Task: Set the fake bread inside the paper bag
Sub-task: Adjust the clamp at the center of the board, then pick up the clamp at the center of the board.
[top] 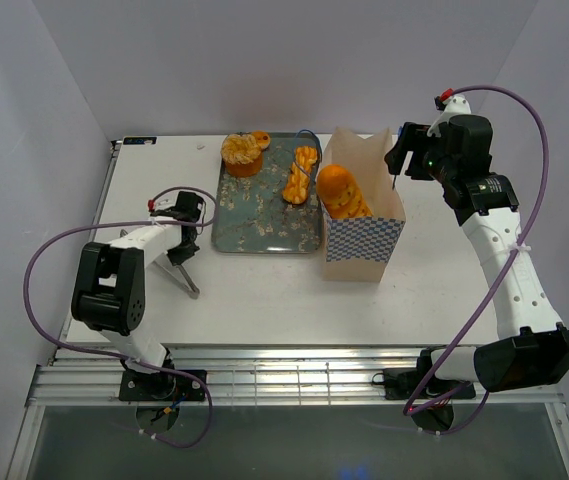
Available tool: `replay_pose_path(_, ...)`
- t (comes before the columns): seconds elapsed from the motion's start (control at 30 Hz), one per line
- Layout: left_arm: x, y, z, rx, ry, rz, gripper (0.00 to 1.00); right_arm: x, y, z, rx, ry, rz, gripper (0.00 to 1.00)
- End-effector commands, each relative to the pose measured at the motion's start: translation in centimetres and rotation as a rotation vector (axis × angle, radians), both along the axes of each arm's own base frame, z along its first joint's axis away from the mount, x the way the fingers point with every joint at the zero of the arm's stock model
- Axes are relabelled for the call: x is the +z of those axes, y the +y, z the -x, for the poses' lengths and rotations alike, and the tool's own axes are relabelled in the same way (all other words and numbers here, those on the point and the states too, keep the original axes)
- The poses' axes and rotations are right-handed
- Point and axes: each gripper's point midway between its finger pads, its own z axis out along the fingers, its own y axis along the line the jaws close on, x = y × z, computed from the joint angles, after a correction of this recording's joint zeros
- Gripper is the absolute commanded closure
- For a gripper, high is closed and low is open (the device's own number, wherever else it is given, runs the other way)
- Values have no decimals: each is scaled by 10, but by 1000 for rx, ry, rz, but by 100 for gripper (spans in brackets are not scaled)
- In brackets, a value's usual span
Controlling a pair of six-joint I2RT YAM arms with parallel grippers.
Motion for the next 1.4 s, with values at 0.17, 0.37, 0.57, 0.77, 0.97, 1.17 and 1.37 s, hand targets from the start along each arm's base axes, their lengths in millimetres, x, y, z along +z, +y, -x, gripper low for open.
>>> replay_pose_path(0.17,48,-17,-87,-364,-271,-2,98,12,3,-2,10,-47,-19,24)
replay_pose_path(0.37,35,-28,-115,-528,-233,51,87,13,4,0,18,-54,-20,24)
replay_pose_path(0.57,24,-28,-124,-597,-246,127,71,13,3,2,17,-57,-17,24)
replay_pose_path(0.77,26,-21,-130,-596,-236,131,63,13,5,5,28,-57,-23,24)
replay_pose_path(0.97,83,-22,-125,-552,-415,118,6,15,6,6,33,-63,-30,24)
replay_pose_path(1.17,115,-3,-92,-418,-496,67,2,10,7,6,36,-53,-33,24)
replay_pose_path(1.37,83,12,-61,-236,-434,69,2,13,12,7,51,-58,-50,24)
